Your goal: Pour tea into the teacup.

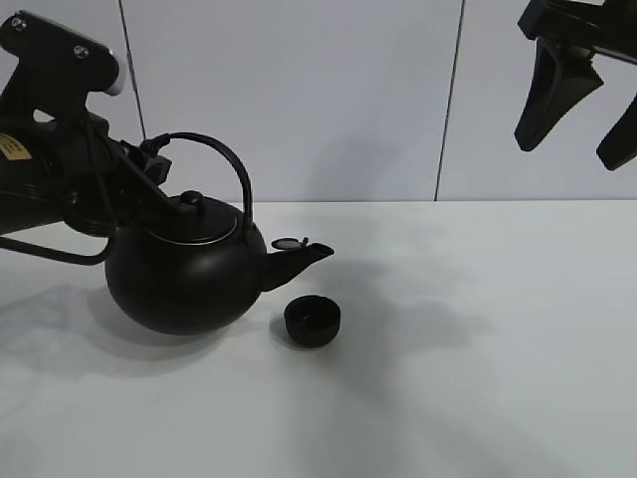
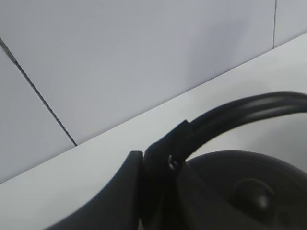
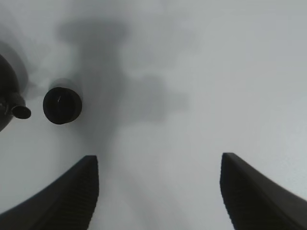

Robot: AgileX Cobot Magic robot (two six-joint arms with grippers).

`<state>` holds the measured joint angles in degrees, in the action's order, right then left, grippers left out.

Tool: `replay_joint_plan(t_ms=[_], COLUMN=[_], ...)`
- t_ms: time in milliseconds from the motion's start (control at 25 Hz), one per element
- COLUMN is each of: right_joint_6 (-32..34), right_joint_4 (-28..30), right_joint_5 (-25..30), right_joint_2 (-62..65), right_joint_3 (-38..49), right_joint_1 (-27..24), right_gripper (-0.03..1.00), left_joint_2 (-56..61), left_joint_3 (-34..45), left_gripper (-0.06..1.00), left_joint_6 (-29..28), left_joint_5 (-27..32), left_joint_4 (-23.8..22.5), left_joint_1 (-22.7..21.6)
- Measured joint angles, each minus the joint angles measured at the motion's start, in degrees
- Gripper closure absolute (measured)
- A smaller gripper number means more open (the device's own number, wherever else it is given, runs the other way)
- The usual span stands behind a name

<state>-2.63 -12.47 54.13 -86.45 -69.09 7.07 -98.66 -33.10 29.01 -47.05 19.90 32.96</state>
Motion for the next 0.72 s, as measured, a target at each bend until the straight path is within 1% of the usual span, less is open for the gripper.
replay_joint_plan(t_ms=[600,720], right_joint_6=[0.00,0.00], right_joint_4=[0.00,0.00], right_joint_5=[-0.05,-0.05], right_joint_2=[0.00,0.00], right_joint_3=[0.00,0.00], right_joint_1=[0.00,0.00], right_gripper=[0.47,0.47], left_joint_2=[0.00,0.00], left_joint_3=[0.00,0.00], left_gripper=[0.84,0.84], left_joint_6=[5.90,6.35], left_joint_5=[1.02,1.21], left_joint_4=[0.00,0.00], left_joint_1=[0.00,0.00])
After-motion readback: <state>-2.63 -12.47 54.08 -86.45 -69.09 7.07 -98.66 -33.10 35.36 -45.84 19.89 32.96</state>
